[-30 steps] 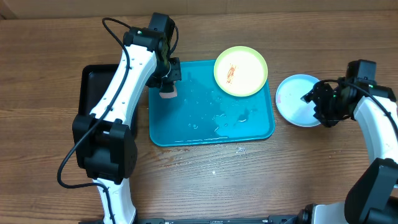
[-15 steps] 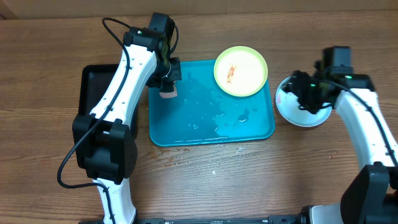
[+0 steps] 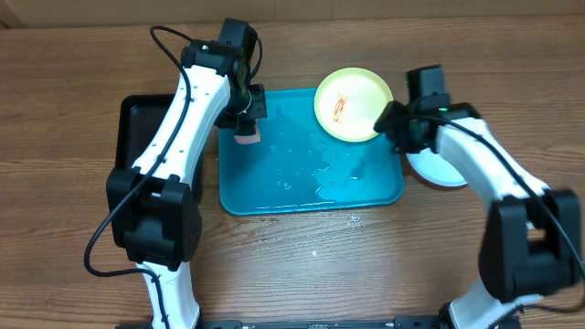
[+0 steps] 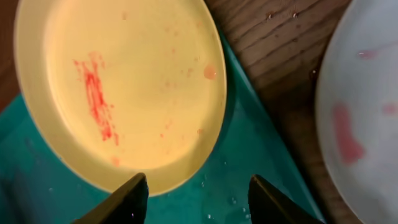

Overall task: Clean dirty plates on tray and stack at the side
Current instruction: 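Move the right gripper to the yellow plate and grip its rim, then bring the sponge in the left gripper down onto the yellow plate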

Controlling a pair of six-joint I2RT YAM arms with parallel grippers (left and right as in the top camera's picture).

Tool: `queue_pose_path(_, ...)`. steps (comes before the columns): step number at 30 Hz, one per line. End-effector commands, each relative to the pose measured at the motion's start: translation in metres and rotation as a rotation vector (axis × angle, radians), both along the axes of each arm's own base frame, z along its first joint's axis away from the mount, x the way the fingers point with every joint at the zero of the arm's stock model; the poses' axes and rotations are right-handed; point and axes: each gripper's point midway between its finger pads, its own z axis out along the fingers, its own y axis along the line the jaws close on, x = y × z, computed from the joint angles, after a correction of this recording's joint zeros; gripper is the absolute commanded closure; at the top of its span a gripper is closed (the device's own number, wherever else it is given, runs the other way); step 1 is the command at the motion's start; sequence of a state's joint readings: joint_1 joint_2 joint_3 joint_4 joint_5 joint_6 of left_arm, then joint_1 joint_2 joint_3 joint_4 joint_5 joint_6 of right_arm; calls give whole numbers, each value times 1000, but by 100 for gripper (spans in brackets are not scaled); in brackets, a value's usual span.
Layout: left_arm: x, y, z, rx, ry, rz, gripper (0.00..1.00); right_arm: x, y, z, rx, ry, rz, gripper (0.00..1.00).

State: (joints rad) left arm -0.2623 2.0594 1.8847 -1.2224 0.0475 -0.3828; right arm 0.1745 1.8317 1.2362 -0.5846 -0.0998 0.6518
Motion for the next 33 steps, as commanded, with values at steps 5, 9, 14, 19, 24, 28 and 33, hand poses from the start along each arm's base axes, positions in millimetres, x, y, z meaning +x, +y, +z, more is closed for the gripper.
queue_pose_path(5, -1, -3, 0, -1, -2, -9, 96, 24, 12, -16, -2, -44, -35, 51)
queue_pose_path(9, -1, -3, 0, 2, -3, -8, 96, 20, 20, -36, -11, -6, -14, 65)
queue_pose_path(14, -1, -2, 0, 6, -4, -8, 96, 4, 35, -55, -30, 61, 33, 77)
queue_pose_path(19, -1, -2, 0, 6, -4, -8, 96, -18, 60, -59, -63, 95, 191, 82)
queue_pose_path(24, -1, -2, 0, 6, -4, -8, 96, -58, 88, -63, -18, 212, 317, 87)
queue_pose_path(28, 0, -2, 0, 4, -7, -8, 96, -84, 100, -60, 12, 282, 411, 85)
queue_pose_path(33, 2, -3, 0, 2, -16, -8, 96, -86, 93, -51, -16, 269, 441, 63)
